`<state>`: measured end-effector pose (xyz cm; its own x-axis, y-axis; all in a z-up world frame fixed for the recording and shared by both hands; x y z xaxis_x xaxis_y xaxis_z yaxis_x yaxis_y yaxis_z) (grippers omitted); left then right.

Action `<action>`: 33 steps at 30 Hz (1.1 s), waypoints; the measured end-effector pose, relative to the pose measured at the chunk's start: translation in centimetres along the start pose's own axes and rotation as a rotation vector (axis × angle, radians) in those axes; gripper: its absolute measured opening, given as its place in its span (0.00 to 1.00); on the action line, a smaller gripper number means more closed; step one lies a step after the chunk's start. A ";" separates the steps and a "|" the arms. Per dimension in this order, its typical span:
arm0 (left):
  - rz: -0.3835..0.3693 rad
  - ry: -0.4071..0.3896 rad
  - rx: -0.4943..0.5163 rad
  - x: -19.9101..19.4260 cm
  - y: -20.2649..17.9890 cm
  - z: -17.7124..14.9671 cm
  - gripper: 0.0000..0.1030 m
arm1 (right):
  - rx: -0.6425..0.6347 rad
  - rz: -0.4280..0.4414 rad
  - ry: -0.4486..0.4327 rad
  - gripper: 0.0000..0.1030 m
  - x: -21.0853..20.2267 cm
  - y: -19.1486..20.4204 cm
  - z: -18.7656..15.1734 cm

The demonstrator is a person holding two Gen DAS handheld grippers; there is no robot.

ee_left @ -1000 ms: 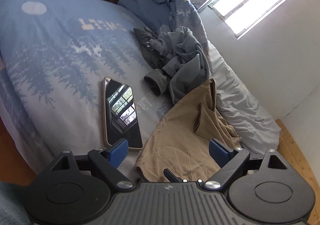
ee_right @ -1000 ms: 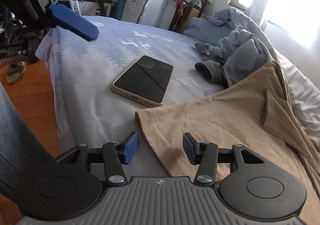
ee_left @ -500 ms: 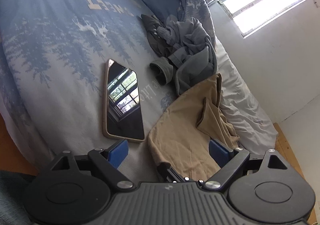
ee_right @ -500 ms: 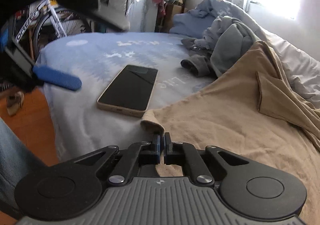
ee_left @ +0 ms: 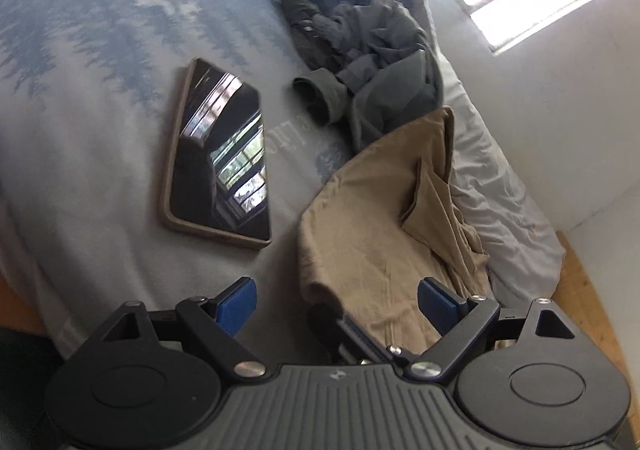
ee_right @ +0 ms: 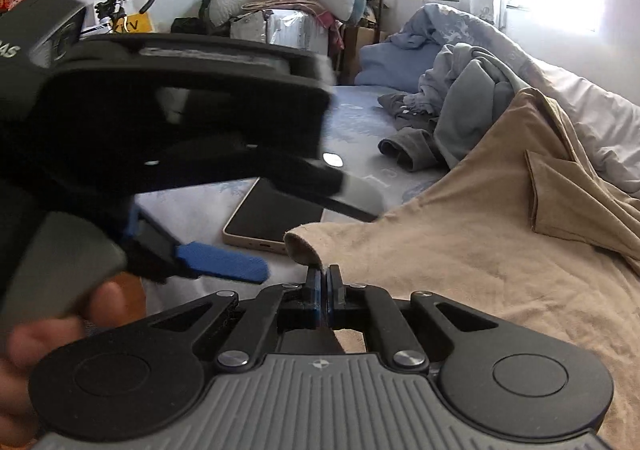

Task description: Fold clothes

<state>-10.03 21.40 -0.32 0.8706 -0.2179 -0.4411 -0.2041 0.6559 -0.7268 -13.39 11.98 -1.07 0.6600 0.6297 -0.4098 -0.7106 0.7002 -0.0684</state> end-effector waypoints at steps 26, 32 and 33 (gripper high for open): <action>-0.002 0.002 -0.108 0.9 1.1 0.0 0.04 | -0.010 0.017 -0.001 0.04 -0.3 -0.2 0.0; 0.022 -0.019 -0.092 0.0 0.7 0.8 0.01 | -0.044 -0.007 -0.035 0.30 -1.5 0.2 0.4; 0.017 -0.018 -0.091 -0.1 0.4 0.9 0.01 | -0.060 -0.024 -0.049 0.34 -1.9 0.2 0.4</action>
Point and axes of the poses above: each gripper's, at about its wrist camera, not at the fingertips, and x roughly the way its jaws point, y to its left, z to its top, the point moved 7 cm from there along x, roughly the way its jaws point, and after that the axes turned 7 degrees about -y, right-handed, at the moved point
